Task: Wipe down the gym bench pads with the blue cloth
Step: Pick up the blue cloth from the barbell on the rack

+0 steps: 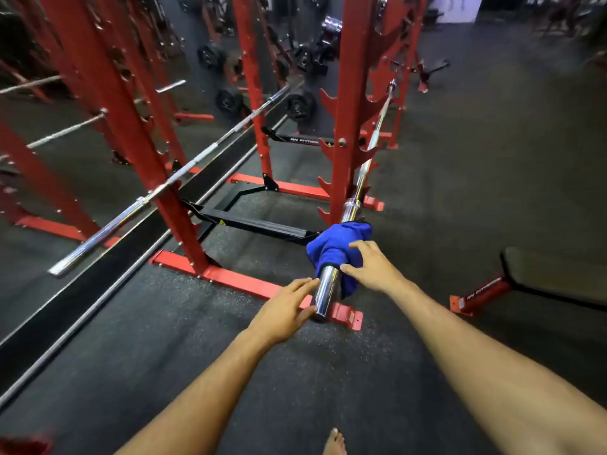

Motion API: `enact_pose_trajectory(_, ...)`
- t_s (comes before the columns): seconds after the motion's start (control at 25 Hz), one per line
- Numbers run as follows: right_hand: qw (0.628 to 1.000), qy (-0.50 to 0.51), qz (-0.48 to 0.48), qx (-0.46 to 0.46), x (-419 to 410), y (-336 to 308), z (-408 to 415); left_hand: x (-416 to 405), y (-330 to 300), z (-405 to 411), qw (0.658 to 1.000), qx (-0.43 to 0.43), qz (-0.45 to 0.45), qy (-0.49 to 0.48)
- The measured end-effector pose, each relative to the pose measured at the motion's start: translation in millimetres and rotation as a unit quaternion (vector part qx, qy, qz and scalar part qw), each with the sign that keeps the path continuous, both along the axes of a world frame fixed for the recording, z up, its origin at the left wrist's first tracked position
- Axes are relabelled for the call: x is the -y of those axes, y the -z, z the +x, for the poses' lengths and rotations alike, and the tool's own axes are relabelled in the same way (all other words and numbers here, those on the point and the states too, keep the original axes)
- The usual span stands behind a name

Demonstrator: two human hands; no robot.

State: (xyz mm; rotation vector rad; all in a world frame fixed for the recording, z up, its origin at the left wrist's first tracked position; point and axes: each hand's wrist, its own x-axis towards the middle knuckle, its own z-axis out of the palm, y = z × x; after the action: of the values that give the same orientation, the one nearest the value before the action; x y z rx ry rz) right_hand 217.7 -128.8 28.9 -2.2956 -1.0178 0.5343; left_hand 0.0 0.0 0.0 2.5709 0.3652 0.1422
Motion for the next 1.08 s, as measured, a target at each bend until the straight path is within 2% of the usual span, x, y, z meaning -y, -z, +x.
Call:
enact_pose_trajectory(0.16, 0.997, 0.056, 0.01, -0.054, -45, 19, 25, -30, 22, 29, 0.998, -0.026, -0.004, 0.061)
enact_pose_trajectory(0.32, 0.992, 0.087, 0.021, -0.093, -67, 38, 25, -44, 40, 41, 0.996, -0.017, -0.036, 0.083)
enact_pose_trajectory(0.48, 0.988, 0.139, 0.04, -0.062, -70, 42, 23, -58, 53, 46, 0.993, 0.018, -0.062, 0.103)
enact_pose_trajectory(0.56, 0.989, 0.143, 0.018, -0.043, -61, 37, 23, -66, 52, 49, 0.989, 0.018, -0.07, 0.13)
enact_pose_trajectory(0.72, 0.98, 0.188, -0.06, -0.006, -21, 8, 12, -92, 36, 61, 0.97, -0.01, -0.054, 0.238)
enact_pose_trajectory(0.92, 0.95, 0.308, 0.016, 0.054, 37, -62, -33, -84, -20, 109, 0.946, 0.139, -0.067, 0.286)
enact_pose_trajectory(1.08, 0.91, 0.4, 0.054, 0.095, 89, -104, -96, -2, -56, 128, 0.913, 0.147, -0.115, 0.363)
